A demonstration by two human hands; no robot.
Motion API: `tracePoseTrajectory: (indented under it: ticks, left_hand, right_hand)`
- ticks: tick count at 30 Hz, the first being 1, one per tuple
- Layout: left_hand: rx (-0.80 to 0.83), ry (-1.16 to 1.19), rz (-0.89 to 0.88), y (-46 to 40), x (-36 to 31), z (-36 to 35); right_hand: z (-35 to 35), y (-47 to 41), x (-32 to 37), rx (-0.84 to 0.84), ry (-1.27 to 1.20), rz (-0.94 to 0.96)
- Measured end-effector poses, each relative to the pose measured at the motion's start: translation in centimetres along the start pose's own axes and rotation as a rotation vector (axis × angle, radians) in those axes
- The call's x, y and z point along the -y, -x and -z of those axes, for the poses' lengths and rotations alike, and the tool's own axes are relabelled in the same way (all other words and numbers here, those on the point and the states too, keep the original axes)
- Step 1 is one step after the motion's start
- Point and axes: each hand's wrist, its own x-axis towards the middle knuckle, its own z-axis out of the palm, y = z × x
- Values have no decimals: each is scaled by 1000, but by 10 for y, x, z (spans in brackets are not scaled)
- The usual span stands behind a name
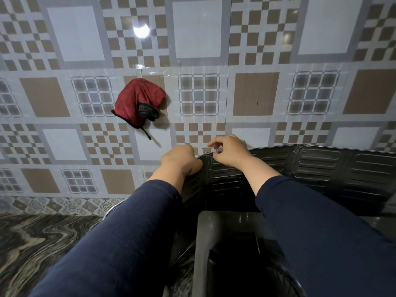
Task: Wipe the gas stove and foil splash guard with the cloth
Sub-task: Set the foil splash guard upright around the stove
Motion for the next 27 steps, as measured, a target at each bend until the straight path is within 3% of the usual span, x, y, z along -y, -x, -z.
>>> tracePoseTrajectory:
  ticks: [10,21,27]
  left_hand:
    - [8,36,-69,30,-3,16]
    - [-28,-17,-126,20,27,6]
    - [16,77,-80,1,30,8]
  right_hand:
    - [32,26,13,84,103,-78]
    - [4,11,0,-87,131,-135]
    - [-13,-5,-2,-114,-82,-176]
